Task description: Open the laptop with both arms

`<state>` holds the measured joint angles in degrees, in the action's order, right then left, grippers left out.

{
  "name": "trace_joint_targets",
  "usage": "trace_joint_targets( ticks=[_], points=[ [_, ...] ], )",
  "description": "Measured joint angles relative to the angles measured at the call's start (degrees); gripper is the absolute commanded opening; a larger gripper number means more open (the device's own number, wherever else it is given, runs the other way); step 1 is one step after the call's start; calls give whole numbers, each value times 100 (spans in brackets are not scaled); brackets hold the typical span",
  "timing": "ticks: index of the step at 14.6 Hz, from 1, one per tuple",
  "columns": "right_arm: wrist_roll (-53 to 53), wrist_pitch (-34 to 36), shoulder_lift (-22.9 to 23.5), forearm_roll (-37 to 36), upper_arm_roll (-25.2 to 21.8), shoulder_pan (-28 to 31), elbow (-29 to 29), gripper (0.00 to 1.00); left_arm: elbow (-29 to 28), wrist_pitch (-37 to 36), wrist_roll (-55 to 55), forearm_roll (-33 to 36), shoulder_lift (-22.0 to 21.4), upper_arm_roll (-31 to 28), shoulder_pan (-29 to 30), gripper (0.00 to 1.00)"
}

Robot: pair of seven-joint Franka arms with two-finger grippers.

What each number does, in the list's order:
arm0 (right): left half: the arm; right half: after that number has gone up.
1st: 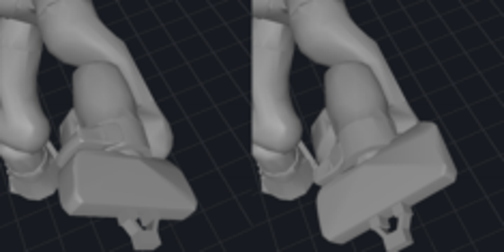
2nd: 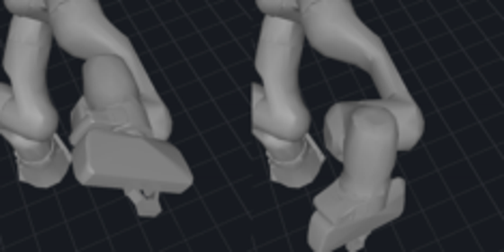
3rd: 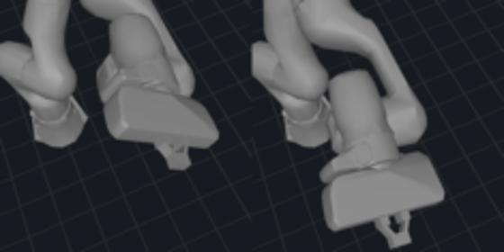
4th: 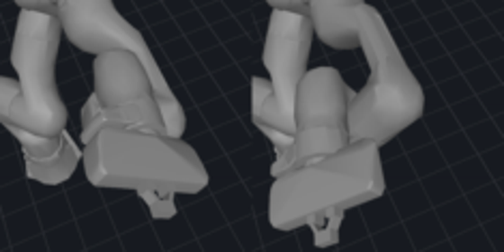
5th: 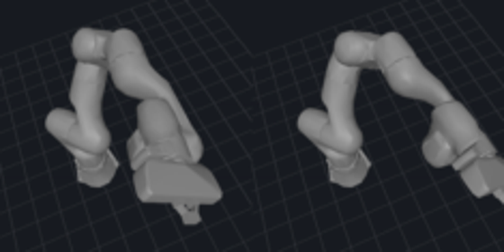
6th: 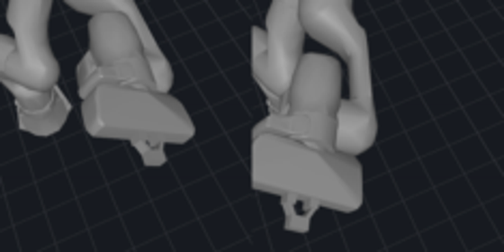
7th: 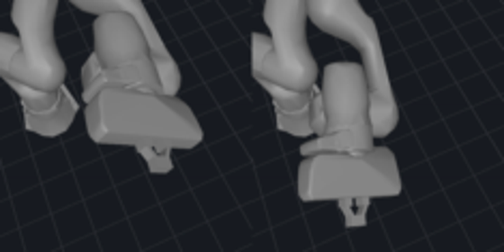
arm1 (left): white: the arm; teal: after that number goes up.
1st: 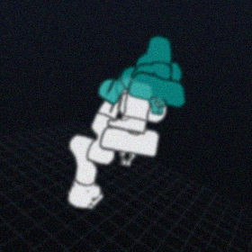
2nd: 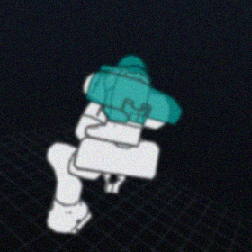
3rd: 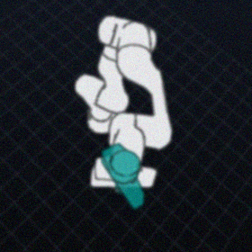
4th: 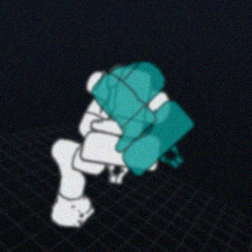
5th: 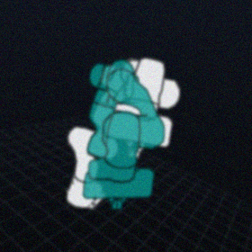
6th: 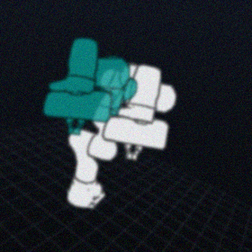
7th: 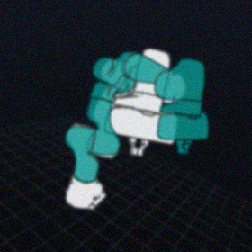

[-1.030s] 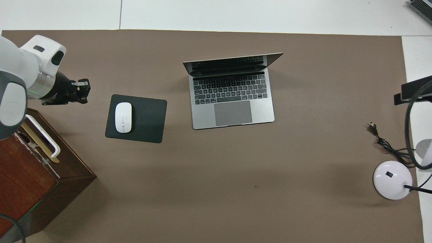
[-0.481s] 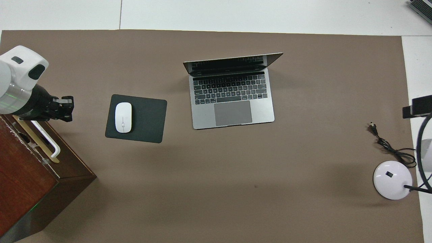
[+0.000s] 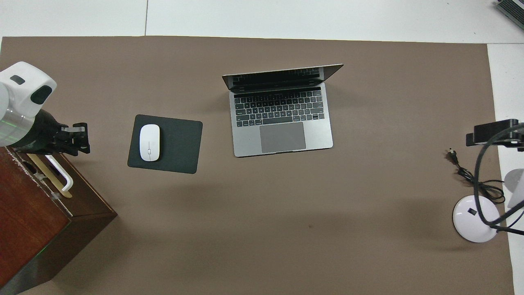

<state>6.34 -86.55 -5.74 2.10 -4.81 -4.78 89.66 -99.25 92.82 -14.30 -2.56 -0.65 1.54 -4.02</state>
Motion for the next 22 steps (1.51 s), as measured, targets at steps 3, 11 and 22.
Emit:
trace_joint_targets(
  ticks=[3, 11, 22],
  points=[
    [0, -174, 0, 0, -2, 3, 198, 100, -5, 87, 7, 0, 0, -10, 46, 100],
    [0, -248, 3, 0, -1, 3, 297, 100, 52, 305, 96, 0, -5, 63, 55, 100],
    [0, -328, 84, 0, 76, 72, 329, 100, 616, 99, 806, 250, -27, 73, 55, 100]
  ],
)
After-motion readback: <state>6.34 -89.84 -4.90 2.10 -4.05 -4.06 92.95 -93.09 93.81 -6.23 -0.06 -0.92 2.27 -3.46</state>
